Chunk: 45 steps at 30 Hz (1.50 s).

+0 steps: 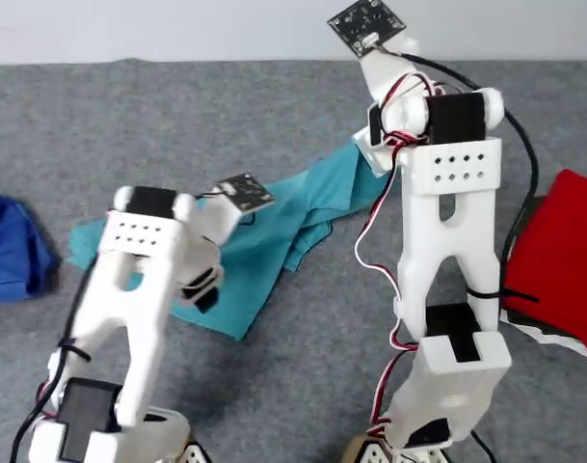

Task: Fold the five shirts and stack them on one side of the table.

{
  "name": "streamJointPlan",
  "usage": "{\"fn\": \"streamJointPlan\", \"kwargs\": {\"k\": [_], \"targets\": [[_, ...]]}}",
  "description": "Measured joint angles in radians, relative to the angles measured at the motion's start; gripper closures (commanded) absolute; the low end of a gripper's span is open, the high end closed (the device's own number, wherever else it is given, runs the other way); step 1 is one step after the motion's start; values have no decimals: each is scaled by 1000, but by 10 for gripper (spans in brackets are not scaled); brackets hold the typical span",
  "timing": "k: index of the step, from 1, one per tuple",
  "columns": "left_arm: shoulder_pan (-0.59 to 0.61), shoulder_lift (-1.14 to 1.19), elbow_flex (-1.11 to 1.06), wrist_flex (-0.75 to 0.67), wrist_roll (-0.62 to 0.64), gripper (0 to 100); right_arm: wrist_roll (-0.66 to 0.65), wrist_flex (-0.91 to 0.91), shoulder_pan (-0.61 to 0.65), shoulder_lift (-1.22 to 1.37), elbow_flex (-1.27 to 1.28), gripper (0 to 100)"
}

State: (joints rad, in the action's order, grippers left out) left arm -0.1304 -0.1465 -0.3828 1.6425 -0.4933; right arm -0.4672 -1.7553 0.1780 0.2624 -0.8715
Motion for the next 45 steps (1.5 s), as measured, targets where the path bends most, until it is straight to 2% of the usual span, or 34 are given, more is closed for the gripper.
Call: {"fn": "streamJointPlan", "kwargs": {"k": [4, 11, 16, 22, 26, 30, 34, 38, 41, 45], "targets": [[-78, 0, -98, -100, 29, 771, 0, 0, 12, 0, 0, 988], [-115, 0, -258, -256, 83, 765, 0, 0, 9, 0, 0, 988], [-115, 8, -264, -324, 91, 765, 0, 0, 12, 0, 0, 988], [-115, 189, -230, -361, 91, 769, 0, 0, 11, 0, 0, 988], [-115, 305, -146, -356, 120, 777, 0, 0, 12, 0, 0, 988], [-118, 393, -69, -328, 147, 855, 0, 0, 11, 0, 0, 988], [-121, 463, 6, -278, 155, 980, 0, 0, 12, 0, 0, 988], [-126, 476, 34, -249, 157, 994, 0, 0, 11, 0, 0, 988], [-120, 417, 46, -207, 160, 995, 0, 0, 11, 0, 0, 988], [-118, 219, 87, -117, 160, 995, 0, 0, 11, -3, 0, 988]]}}
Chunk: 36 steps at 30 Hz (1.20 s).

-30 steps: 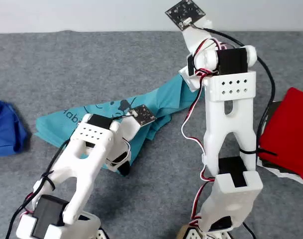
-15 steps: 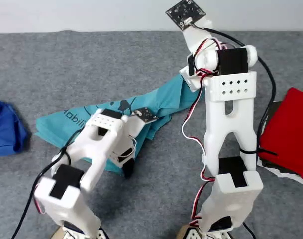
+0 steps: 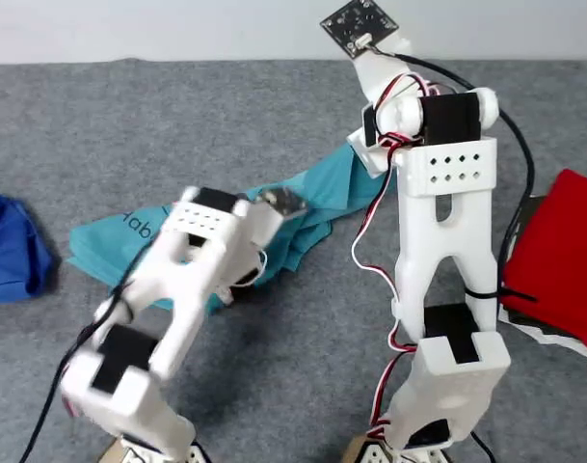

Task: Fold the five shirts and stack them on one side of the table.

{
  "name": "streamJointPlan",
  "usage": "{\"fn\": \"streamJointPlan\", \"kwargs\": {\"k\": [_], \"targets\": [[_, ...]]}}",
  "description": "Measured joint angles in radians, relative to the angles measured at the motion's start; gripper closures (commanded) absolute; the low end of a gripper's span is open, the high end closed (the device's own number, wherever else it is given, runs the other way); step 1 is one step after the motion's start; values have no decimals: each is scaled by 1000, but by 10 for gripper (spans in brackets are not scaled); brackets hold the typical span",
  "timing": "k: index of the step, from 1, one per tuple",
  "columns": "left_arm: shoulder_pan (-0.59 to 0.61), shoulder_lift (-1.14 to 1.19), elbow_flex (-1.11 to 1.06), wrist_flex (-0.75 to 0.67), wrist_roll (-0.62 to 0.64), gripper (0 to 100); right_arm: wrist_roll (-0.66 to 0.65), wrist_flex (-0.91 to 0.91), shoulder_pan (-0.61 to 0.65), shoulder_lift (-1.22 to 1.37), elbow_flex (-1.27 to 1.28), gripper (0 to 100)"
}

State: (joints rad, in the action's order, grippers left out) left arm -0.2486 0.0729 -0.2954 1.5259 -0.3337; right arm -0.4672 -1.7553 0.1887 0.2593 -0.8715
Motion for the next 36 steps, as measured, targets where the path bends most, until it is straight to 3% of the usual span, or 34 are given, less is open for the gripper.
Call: {"fn": "streamJointPlan", "kwargs": {"k": [6, 13, 17, 30, 36], "targets": [[63, -282, 107, 155, -2, 995, 0, 0, -23, -97, 0, 988], [327, -404, 387, 203, -2, 995, 0, 32, -49, -278, 0, 988], [414, -423, 620, 207, -2, 995, 0, 112, -77, -388, 0, 988], [425, -439, 1249, 209, -2, 995, -203, 362, -75, -651, -17, 988], [434, -468, 1387, 209, -54, 995, -339, 474, -75, -740, -20, 988]]}}
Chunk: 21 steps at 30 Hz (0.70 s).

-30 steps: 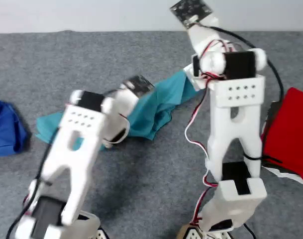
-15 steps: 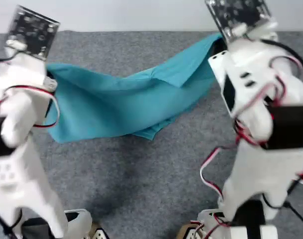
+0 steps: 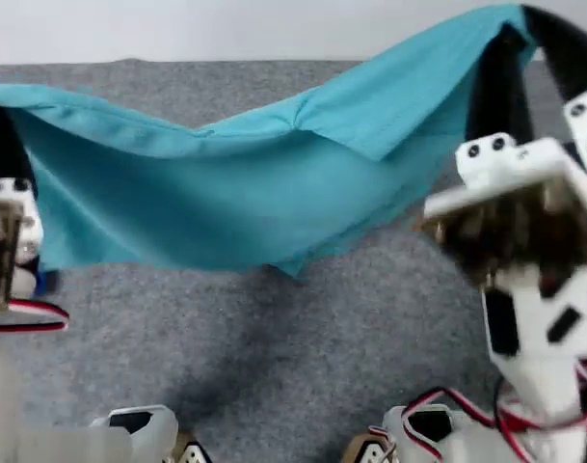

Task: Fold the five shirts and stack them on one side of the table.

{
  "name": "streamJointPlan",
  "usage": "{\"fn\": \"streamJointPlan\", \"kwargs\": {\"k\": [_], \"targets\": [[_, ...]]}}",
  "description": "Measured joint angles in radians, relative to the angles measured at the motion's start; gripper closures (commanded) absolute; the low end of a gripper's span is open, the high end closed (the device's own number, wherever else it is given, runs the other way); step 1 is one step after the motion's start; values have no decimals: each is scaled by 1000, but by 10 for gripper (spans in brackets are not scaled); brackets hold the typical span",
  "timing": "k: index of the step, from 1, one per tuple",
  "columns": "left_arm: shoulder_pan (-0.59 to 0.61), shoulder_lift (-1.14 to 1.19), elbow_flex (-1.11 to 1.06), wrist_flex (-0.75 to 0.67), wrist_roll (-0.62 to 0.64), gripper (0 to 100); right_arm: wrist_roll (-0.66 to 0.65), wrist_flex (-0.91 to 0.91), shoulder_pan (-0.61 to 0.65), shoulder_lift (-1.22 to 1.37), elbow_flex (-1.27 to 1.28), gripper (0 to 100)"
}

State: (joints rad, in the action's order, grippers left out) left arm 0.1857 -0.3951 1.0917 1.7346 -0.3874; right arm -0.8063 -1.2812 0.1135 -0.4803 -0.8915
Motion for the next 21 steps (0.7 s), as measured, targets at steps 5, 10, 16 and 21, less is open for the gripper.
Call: {"fn": "streamJointPlan", "kwargs": {"k": [5, 10, 16, 21], "targets": [[-3, 9, 6, 0, -25, 995, -104, 89, 0, -34, 0, 988], [-3, 0, -21, 0, -25, 995, -186, 135, 0, -34, -2, 988], [-3, -74, -140, 0, -25, 995, -206, 135, -5, -35, -2, 988], [-3, -250, -339, 0, -25, 995, -267, 44, -5, -110, -2, 988]]}}
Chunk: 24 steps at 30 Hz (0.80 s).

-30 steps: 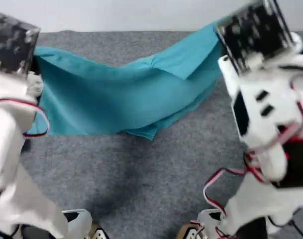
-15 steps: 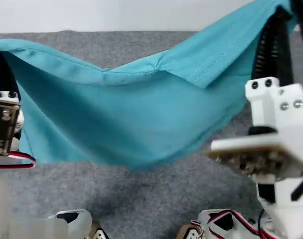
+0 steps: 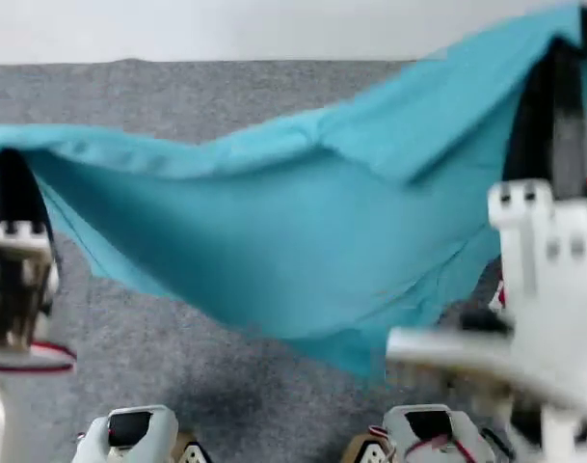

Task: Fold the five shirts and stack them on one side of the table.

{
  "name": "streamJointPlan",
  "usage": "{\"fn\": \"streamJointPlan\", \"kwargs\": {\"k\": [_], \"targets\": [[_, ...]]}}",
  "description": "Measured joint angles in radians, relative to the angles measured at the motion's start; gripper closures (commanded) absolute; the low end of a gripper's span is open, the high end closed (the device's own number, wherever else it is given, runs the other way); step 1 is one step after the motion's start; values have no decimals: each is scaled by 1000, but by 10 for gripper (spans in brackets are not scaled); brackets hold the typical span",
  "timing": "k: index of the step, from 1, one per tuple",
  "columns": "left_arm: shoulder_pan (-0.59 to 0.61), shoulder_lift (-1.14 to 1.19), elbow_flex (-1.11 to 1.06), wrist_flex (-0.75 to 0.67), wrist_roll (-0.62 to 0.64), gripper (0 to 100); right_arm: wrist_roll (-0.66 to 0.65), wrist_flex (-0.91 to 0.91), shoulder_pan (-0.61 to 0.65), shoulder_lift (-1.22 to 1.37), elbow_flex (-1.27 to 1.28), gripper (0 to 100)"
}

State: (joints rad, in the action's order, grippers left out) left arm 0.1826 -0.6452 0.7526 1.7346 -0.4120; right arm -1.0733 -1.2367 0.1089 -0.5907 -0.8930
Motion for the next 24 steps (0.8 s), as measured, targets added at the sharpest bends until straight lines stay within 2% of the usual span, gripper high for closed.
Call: {"fn": "streamJointPlan", "kwargs": {"k": [6, 10, 13, 17, 24], "targets": [[0, -292, -278, 0, -101, 995, -25, -55, 0, -87, 0, 988], [77, -433, -331, 0, -173, 995, -25, -58, -18, -137, -9, 988], [127, -446, -347, 0, -206, 995, -25, -58, -89, -141, -18, 988], [137, -446, -397, -15, -213, 995, -25, -58, -155, -141, 14, 988], [137, -446, -761, -215, -216, 995, -25, -58, -164, -100, 264, 987]]}}
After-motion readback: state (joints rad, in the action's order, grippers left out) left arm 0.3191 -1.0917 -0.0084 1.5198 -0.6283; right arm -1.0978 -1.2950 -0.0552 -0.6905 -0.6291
